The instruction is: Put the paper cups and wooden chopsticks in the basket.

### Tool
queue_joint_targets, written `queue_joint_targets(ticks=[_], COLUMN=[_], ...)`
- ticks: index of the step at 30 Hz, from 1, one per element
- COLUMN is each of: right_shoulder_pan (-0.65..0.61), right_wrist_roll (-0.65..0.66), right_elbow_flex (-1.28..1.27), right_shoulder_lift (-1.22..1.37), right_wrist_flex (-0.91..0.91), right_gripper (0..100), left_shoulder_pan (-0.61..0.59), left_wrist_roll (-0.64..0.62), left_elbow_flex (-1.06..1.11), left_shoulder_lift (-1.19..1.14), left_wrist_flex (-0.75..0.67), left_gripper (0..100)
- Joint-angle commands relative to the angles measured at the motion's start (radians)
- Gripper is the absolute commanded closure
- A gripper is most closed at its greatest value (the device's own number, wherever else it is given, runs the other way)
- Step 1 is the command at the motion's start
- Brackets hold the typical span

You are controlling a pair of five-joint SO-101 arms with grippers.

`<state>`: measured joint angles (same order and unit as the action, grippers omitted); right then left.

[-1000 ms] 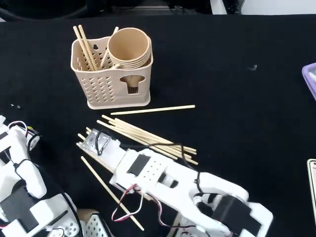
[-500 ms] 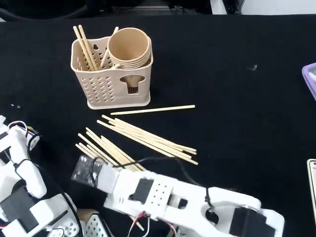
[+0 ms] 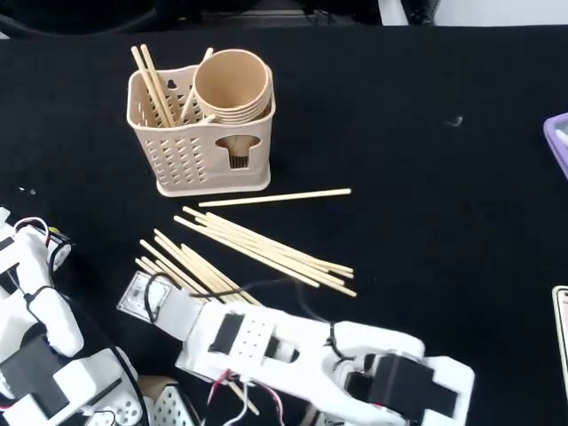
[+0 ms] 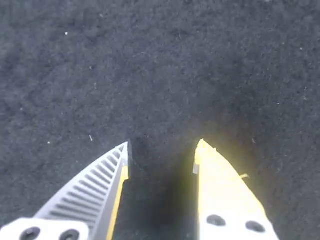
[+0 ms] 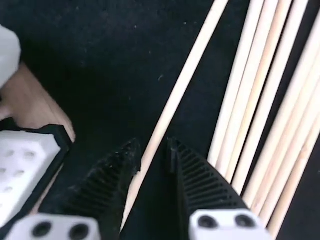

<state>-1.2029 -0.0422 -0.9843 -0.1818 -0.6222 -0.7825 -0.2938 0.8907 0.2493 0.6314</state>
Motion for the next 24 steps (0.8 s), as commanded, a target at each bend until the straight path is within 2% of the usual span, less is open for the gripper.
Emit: queue_joint_targets(ticks=[1,3,7,11,15,19,24], right_shoulder_pan=[-0.009,-0.008,0.055,0.124,0.133,0.137,0.137], right_wrist_roll=[-0.002,0.005,0.094,0.11,0.14,0.238,0.242], right_elbow_flex=[0.062,0.065,0.064,0.067,0.038,-0.048,-0.105], right_shoulder_lift=[0.041,0.039,0.01,-0.088,-0.208,-0.262,-0.262], right_wrist_flex=[-0.029,-0.029,-0.041,-0.129,-0.189,-0.089,0.002], right_gripper=[92.5,99.2,98.8,98.7,98.7,98.3,96.2], left_shoulder_pan=[-0.01,-0.01,-0.01,-0.01,-0.01,-0.01,-0.01], left_wrist_roll=[-0.011,-0.011,-0.011,-0.011,-0.011,-0.011,-0.011], left_elbow_flex=[-0.062,-0.062,-0.062,-0.062,-0.064,-0.064,-0.061], left_shoulder_lift=[0.005,0.005,0.005,0.005,0.005,0.005,0.005], left_wrist_flex=[0.006,0.006,0.006,0.006,0.006,0.006,0.006], left_gripper=[78,78,78,78,78,78,78])
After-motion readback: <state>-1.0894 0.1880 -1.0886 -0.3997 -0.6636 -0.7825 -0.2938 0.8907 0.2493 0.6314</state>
